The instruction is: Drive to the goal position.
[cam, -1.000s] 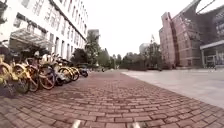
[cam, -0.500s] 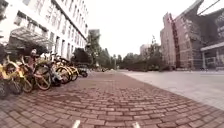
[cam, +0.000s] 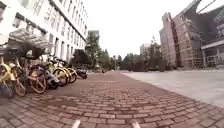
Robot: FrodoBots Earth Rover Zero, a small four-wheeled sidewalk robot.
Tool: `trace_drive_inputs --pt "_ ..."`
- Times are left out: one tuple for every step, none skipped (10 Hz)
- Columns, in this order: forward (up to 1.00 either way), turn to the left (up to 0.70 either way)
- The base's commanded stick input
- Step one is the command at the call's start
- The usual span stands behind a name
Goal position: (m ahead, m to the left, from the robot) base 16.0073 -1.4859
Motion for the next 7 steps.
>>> trace_drive_inputs --pt "0.7 0.0" --pt "0.7 0.0" --pt "0.7 0.0" --pt "0.7 0.0" --pt "0.7 0.0" --pt "0.7 -0.13" --pt "0.7 -0.13"
